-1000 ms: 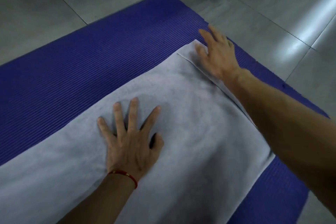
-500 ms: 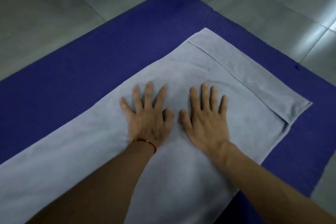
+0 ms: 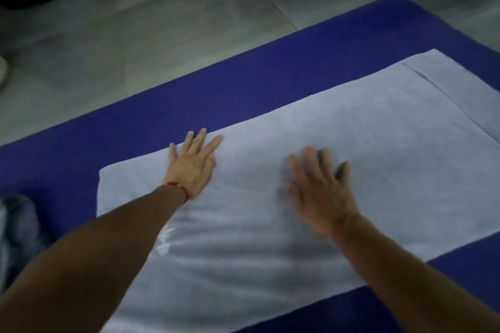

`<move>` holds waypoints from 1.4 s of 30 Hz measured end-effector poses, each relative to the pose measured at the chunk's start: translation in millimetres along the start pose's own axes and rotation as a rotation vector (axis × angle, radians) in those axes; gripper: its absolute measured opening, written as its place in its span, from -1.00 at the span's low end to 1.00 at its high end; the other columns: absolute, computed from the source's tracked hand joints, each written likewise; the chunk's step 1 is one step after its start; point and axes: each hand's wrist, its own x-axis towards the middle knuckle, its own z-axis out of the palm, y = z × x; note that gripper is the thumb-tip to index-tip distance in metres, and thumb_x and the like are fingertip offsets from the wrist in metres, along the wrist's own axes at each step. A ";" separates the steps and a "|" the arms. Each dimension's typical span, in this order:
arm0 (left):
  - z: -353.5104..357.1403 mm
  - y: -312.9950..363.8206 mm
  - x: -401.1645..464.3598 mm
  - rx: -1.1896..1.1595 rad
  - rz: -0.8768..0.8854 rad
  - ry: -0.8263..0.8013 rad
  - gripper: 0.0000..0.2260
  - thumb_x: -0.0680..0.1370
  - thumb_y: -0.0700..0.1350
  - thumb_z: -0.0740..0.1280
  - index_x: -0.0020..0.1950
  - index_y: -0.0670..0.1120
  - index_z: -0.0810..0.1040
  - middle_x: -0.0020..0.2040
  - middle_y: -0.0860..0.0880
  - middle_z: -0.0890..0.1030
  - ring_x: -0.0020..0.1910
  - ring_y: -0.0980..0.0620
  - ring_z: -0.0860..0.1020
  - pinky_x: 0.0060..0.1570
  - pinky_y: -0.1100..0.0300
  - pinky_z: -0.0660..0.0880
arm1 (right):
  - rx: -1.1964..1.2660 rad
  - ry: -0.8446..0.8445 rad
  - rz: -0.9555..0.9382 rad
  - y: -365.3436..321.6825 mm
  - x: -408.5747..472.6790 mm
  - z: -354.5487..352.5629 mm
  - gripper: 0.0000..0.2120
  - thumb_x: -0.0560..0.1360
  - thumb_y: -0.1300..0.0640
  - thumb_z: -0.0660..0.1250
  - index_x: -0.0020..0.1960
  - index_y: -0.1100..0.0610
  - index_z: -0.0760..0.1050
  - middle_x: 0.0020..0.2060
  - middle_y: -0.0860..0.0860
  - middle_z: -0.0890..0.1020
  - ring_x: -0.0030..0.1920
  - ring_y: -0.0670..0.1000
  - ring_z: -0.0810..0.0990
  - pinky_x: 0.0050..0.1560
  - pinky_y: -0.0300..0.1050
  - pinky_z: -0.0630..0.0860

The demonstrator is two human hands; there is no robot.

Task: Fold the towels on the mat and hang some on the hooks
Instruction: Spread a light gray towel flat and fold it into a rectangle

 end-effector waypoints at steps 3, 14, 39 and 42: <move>-6.0 -86.7 -39.1 -0.037 -0.205 -0.065 -0.55 0.69 0.15 -0.13 0.58 0.36 -0.08 0.66 0.07 -0.04 0.63 -0.14 -0.05 0.49 -0.36 0.03 | 0.135 0.003 -0.309 -113.8 -46.7 26.8 -0.41 0.59 -0.17 0.02 0.60 -0.06 0.23 0.59 0.07 0.27 0.58 0.33 0.17 0.43 0.55 0.09; -26.8 -208.6 -92.0 -0.464 -0.457 0.027 -0.73 0.41 0.04 0.35 0.00 0.41 0.49 0.34 0.13 0.48 0.40 -0.08 0.39 0.40 -0.29 0.27 | 0.105 -0.139 -0.898 -278.1 -165.8 58.5 -0.63 0.64 -0.14 0.16 0.44 -0.26 0.30 0.63 -0.01 0.10 0.63 0.25 0.00 0.43 0.60 -0.01; -49.6 -196.7 -84.0 -0.849 -0.434 0.076 -0.80 0.51 -0.30 0.41 -0.10 0.00 0.71 0.03 -0.07 0.70 0.07 -0.04 0.64 0.15 0.09 0.59 | 0.998 0.023 0.140 -221.2 -136.1 -19.7 -0.88 0.44 0.18 0.56 -0.16 -0.01 0.67 -0.27 -0.20 0.69 -0.19 -0.17 0.66 -0.17 -0.39 0.54; -61.2 -172.2 -82.0 -0.962 -0.394 0.143 -0.67 0.49 -0.37 0.35 -0.11 0.08 0.70 -0.12 -0.01 0.67 -0.11 0.00 0.65 0.04 0.00 0.66 | 1.063 0.051 0.271 -190.4 -129.8 -35.7 -0.78 0.41 0.22 0.58 -0.10 0.02 0.56 -0.28 -0.02 0.67 -0.23 -0.06 0.66 -0.18 -0.27 0.59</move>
